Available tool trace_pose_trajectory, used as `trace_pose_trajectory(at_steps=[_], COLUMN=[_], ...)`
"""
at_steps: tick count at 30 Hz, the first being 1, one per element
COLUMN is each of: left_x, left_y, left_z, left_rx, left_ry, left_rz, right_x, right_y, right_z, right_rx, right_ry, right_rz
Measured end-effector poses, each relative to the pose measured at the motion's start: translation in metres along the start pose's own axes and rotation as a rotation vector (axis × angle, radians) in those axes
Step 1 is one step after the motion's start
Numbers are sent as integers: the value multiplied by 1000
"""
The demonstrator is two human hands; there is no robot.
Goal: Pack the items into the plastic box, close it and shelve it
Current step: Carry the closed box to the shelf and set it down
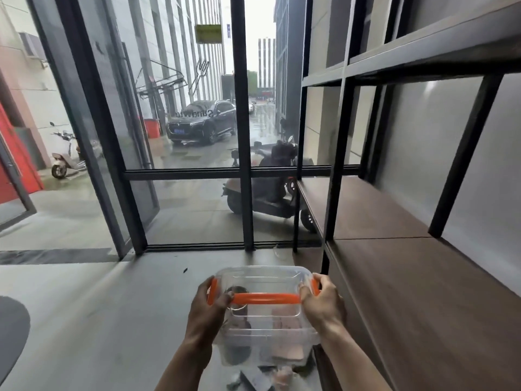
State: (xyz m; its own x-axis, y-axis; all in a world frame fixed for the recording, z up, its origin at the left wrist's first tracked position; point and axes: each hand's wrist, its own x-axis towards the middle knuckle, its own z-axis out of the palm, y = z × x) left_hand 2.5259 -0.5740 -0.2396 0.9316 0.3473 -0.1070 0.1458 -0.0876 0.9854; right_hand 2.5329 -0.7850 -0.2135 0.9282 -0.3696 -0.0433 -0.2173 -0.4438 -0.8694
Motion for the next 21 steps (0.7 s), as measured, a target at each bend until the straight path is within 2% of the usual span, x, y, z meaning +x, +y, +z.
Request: trace_pose_trajectory(at_steps=[4, 11, 16, 21], left_x=[90, 192, 225, 208], left_y=[27, 59, 66, 72], left_z=[59, 188, 312, 428], left_rx=[16, 15, 67, 92], left_ry=[-51, -234, -550, -861], left_rz=[-10, 10, 85, 137], right_x=[99, 218, 259, 259], right_y=[-12, 4, 48, 88], right_z=[2, -39, -100, -163], right_rx=[53, 73, 33, 80], right_ry=[21, 227, 399, 718], right_rz=[27, 120, 264, 420])
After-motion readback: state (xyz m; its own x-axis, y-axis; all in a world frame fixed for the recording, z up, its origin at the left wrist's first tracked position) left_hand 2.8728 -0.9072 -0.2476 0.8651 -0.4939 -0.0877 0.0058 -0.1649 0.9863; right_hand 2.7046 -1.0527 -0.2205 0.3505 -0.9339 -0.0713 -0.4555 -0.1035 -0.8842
